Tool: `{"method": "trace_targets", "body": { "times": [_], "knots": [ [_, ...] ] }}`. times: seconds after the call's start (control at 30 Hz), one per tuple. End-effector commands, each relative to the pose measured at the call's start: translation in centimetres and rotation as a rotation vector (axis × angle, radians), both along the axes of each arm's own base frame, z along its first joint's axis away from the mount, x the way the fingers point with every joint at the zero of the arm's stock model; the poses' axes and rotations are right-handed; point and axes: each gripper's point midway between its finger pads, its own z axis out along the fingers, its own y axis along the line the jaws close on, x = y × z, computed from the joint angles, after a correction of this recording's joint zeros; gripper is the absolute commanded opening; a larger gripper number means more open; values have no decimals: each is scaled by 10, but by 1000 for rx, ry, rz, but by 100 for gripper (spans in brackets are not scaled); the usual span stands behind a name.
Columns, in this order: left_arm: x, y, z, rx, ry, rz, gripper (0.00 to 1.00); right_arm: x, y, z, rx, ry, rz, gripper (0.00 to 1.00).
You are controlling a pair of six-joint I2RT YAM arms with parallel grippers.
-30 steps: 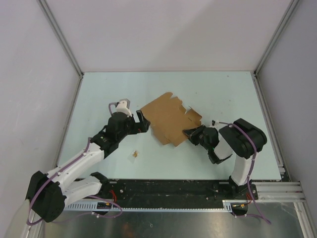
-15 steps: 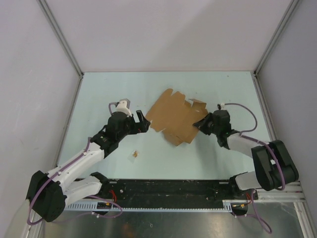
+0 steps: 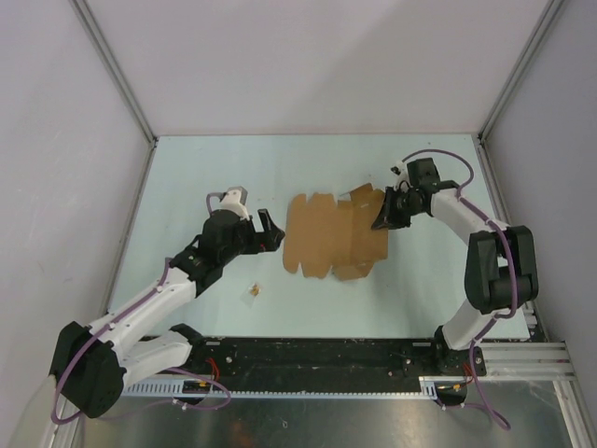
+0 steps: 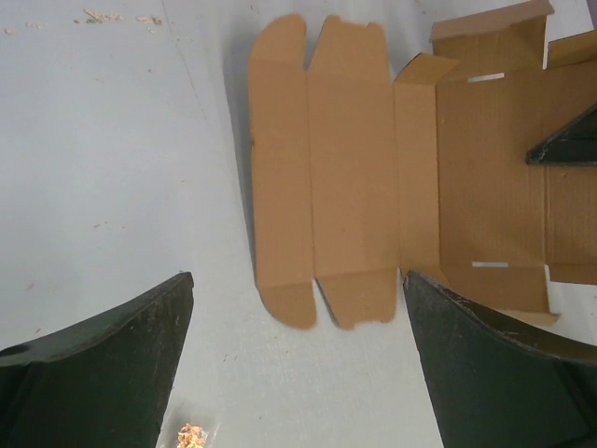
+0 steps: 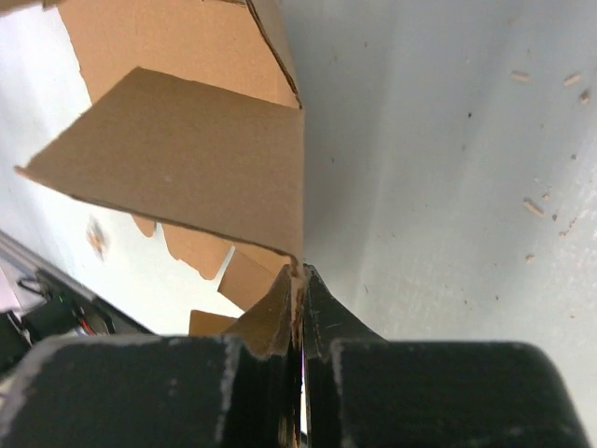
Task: Fold the paper box
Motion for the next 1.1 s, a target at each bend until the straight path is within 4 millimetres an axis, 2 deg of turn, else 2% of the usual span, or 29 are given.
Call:
{"method": "trace_targets", "body": {
  "times": [0.0,0.03,0.17,0.23,0.3,0.43,0.5,0.53,0.6,0.63,0.7,0.87,0.97,1.07],
  "knots": [
    [4,-3,32,-17,-67,-31,99,-27,-3,12,11,80,183,0],
    [4,-3,34,-17,-69,-31,99,-31,-5,13,-3,95,208,0],
    [2,-4,38,-19,-78,-44,99,-23,3,29,-67,39,285,0],
    [1,-2,38,-11,-77,-48,100,-34,11,22,-142,79,358,0],
    [0,-1,38,-2,-80,-52,99,-30,18,26,-208,47,434,0],
    [-4,2,40,-4,-86,-51,99,-47,52,29,-278,13,617,0],
    [-7,3,40,-6,-88,-51,99,-49,57,26,-334,16,680,0],
    [-8,4,41,-7,-90,-51,99,-55,67,32,-350,11,728,0],
    [-9,5,42,-3,-94,-52,99,-53,69,29,-401,15,758,0],
    [-9,6,43,-3,-97,-49,98,-49,71,35,-418,-7,768,0],
    [-10,9,44,1,-101,-40,99,-43,68,36,-452,-15,771,0],
    [-10,12,41,10,-100,-28,98,-17,61,59,-554,-116,774,0],
    [-9,15,34,18,-81,-11,98,-10,61,61,-619,-154,799,0],
    [-6,14,31,30,-74,-11,98,-12,68,59,-640,-175,836,0]
  ]
}}
